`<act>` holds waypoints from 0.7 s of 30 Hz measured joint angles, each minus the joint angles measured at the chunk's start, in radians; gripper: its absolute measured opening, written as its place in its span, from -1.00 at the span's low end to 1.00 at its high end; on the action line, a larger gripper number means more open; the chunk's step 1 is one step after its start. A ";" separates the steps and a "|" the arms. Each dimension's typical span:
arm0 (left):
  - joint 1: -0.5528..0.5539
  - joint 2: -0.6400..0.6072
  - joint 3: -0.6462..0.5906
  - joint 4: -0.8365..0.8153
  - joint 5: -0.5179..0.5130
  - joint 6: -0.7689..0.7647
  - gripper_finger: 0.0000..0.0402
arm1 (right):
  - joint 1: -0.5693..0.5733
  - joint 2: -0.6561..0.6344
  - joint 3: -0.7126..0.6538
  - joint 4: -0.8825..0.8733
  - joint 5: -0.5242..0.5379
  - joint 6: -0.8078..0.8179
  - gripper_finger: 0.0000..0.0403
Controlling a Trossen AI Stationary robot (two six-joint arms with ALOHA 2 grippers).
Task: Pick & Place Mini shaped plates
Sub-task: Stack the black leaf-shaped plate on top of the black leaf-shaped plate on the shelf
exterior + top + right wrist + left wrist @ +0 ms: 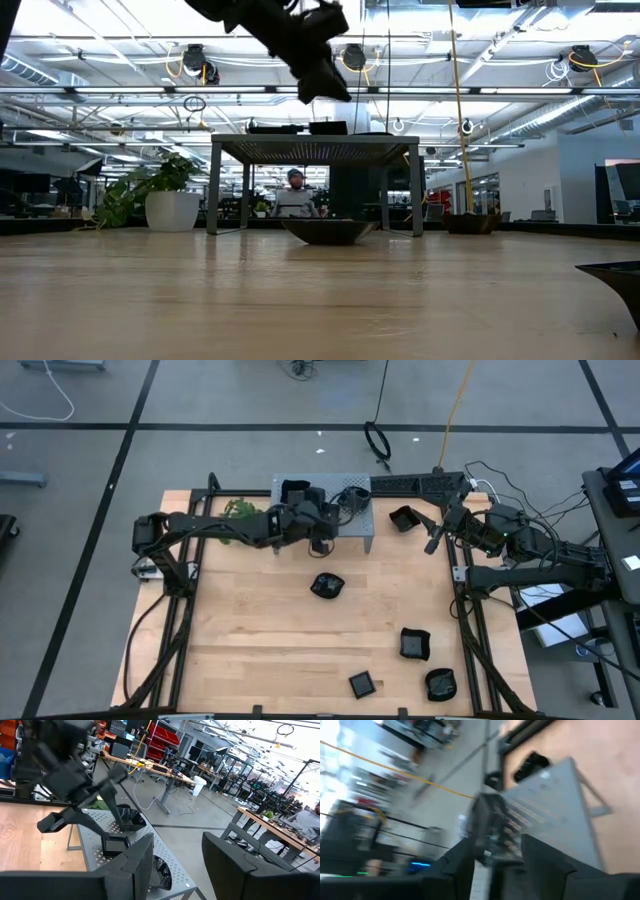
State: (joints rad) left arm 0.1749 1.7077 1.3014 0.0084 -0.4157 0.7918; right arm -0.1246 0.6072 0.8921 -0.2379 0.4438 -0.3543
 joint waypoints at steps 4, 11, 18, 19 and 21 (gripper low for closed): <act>-0.050 -0.001 0.000 0.112 -0.099 0.101 -0.10 | 0.000 0.000 0.000 0.000 0.000 0.000 -0.23; -0.105 -0.001 0.000 0.232 0.047 -0.044 -0.09 | 0.000 0.000 0.000 0.000 0.000 0.000 -0.23; -0.180 -0.001 0.000 0.213 0.161 -0.419 -0.09 | 0.000 0.000 0.000 0.000 0.000 0.000 -0.23; -0.192 -0.001 0.000 0.203 0.161 -0.484 -0.09 | 0.000 0.000 0.000 0.000 0.000 0.000 -0.23; -0.218 -0.001 0.000 0.189 0.162 -0.620 -0.09 | 0.000 0.000 0.000 0.000 0.000 0.000 -0.23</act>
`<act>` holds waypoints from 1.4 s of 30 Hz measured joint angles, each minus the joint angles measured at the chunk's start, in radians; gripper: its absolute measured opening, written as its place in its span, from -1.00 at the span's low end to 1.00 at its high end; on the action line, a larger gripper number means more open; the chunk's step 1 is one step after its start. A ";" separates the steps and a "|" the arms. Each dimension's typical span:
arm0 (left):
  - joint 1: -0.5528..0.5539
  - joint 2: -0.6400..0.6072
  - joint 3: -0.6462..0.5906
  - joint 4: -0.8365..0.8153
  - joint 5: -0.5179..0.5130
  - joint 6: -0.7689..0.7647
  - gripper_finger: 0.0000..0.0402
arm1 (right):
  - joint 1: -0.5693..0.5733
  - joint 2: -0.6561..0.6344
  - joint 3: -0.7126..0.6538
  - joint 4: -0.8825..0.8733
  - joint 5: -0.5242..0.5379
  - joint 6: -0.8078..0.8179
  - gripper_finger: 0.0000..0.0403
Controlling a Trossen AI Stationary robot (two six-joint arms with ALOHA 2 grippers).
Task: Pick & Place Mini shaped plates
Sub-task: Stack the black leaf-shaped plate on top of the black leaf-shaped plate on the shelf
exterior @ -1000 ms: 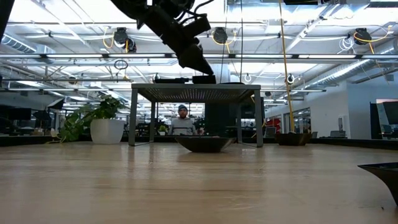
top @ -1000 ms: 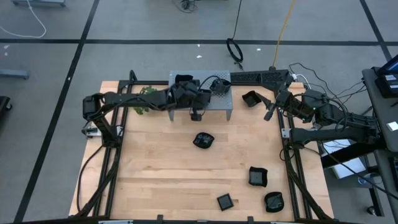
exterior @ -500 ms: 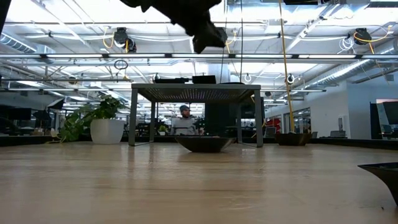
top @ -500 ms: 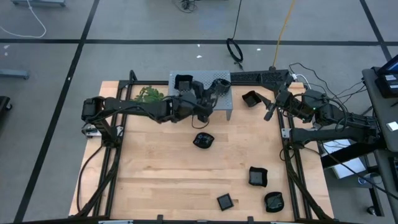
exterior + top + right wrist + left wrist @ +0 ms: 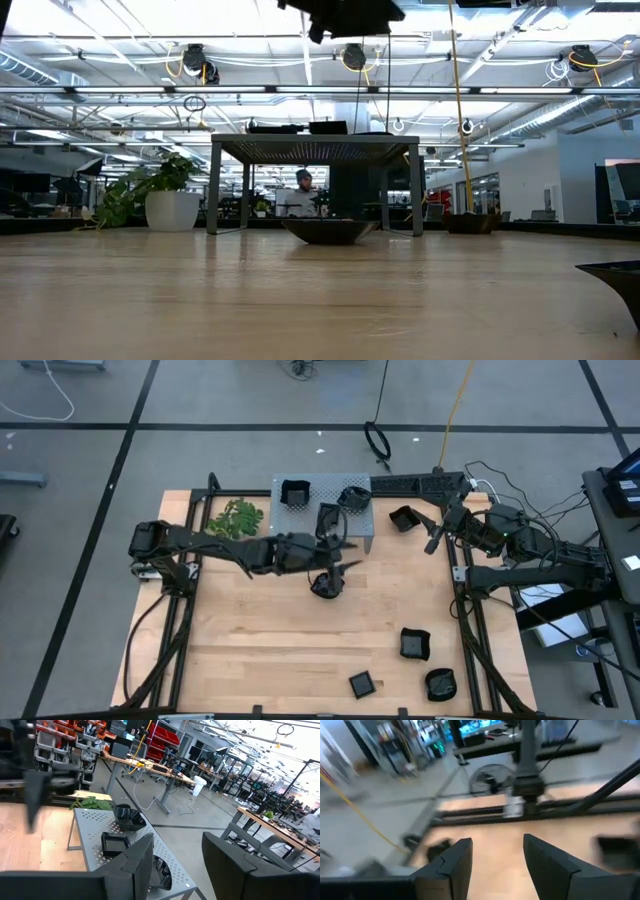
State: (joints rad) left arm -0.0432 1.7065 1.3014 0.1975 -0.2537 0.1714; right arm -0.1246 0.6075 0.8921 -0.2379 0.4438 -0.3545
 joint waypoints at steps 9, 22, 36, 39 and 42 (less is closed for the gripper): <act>-0.139 0.010 -0.001 -0.006 0.054 -0.383 -0.09 | 0.000 0.000 0.000 0.000 0.000 0.000 -0.23; -0.338 0.059 -0.003 -0.136 0.057 -0.452 -0.09 | 0.000 0.000 0.000 0.000 0.000 0.000 -0.23; -0.390 0.298 0.000 0.030 0.249 -0.024 -0.10 | 0.000 0.000 0.000 -0.001 0.000 0.000 -0.23; -0.391 0.350 0.000 0.114 0.308 -0.019 -0.10 | 0.000 0.000 0.000 0.000 0.000 0.000 -0.23; -0.392 0.374 0.000 0.113 0.335 0.002 -0.10 | 0.000 0.000 0.000 0.000 0.000 0.000 -0.23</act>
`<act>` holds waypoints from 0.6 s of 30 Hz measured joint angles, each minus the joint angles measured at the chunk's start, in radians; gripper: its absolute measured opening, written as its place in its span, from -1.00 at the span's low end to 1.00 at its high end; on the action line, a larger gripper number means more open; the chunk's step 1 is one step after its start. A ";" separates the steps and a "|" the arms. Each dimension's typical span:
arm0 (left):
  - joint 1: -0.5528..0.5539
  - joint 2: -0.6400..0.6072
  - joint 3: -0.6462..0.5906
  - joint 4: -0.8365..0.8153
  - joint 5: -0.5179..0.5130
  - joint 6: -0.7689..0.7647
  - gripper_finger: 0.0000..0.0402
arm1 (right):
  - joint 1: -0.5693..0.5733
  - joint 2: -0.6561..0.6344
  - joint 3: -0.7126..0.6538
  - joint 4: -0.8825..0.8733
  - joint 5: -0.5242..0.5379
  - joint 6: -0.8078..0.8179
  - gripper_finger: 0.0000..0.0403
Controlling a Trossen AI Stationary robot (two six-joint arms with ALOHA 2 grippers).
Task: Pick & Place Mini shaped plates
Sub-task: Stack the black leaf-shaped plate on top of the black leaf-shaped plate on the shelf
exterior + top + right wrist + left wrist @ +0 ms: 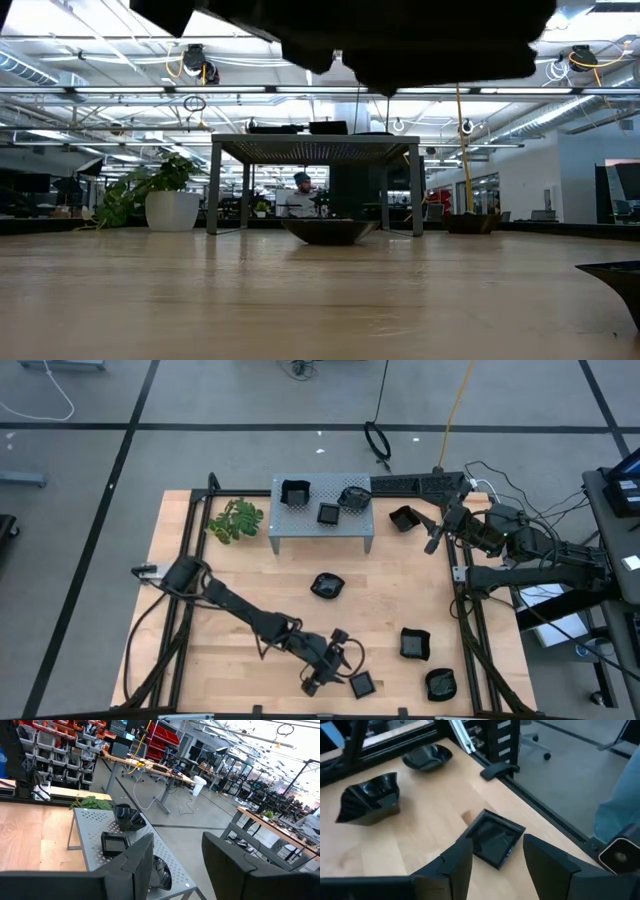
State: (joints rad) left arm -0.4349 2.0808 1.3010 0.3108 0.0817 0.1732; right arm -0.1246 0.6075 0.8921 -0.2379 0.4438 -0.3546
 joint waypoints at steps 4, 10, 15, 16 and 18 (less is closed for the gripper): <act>-0.004 0.001 0.000 -0.003 0.000 -0.015 -0.10 | 0.000 0.000 0.000 0.000 0.000 0.000 -0.23; -0.046 -0.137 0.001 -0.187 -0.030 0.071 -0.10 | 0.000 0.000 0.000 0.000 0.000 0.000 -0.23; -0.115 -0.276 0.000 -0.450 -0.239 0.120 -0.10 | 0.000 0.000 0.000 0.000 0.000 0.000 -0.23; -0.127 -0.299 0.000 -0.472 -0.265 0.085 -0.10 | 0.000 0.000 0.000 0.000 0.000 0.000 -0.23; -0.152 -0.343 0.000 -0.527 -0.303 0.024 -0.10 | 0.000 0.000 0.000 0.000 0.000 0.000 -0.23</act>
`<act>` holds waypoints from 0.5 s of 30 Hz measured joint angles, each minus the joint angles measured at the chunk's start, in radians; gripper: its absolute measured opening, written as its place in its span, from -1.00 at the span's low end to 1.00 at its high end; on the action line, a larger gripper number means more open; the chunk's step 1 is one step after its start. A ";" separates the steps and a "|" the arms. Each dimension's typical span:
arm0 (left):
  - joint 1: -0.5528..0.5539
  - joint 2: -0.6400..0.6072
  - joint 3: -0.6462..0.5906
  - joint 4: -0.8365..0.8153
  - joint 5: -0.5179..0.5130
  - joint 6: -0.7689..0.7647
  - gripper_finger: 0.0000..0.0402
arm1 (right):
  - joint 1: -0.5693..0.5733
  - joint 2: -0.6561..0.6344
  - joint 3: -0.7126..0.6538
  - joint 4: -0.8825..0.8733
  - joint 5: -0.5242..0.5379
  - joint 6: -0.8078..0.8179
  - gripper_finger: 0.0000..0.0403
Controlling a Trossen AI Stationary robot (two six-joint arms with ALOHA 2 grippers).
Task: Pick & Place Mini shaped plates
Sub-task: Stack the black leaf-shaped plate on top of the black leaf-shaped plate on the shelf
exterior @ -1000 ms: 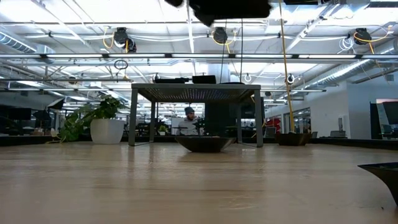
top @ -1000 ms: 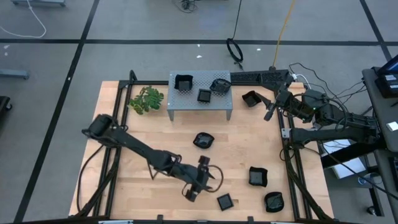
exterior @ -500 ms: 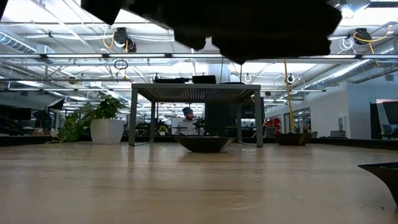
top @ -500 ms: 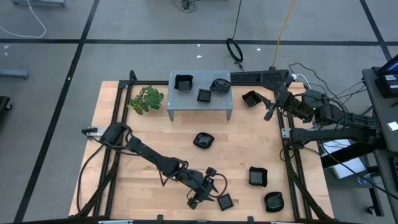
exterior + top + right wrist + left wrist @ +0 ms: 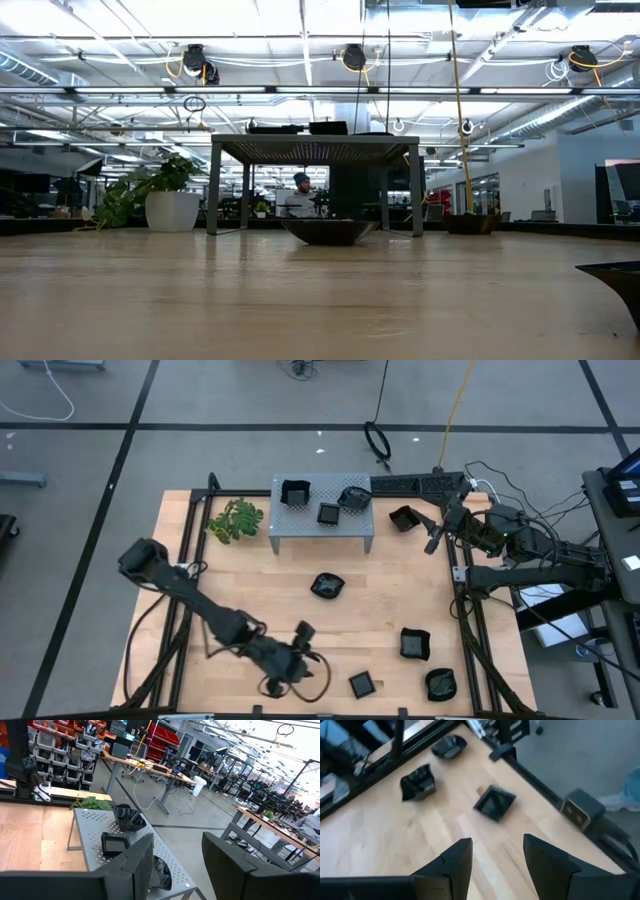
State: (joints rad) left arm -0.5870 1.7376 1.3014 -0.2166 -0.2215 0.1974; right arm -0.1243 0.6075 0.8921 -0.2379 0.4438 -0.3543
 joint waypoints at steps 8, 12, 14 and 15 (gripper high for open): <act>-0.092 -0.043 0.000 -0.255 -0.087 -0.173 -0.10 | 0.000 0.001 0.000 0.001 0.000 0.000 -0.23; -0.105 -0.086 -0.002 -0.422 -0.060 -0.253 -0.10 | 0.000 0.007 0.000 0.001 -0.003 0.007 -0.23; -0.112 -0.104 0.000 -0.477 -0.060 -0.261 -0.10 | 0.000 0.015 0.000 0.001 -0.016 0.102 -0.23; -0.120 -0.113 0.000 -0.511 -0.063 -0.259 -0.10 | 0.000 0.020 0.000 0.001 -0.048 0.174 -0.23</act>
State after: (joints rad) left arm -0.7066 1.6248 1.3013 -0.7275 -0.2844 -0.0616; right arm -0.1246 0.6274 0.8921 -0.2364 0.3958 -0.1803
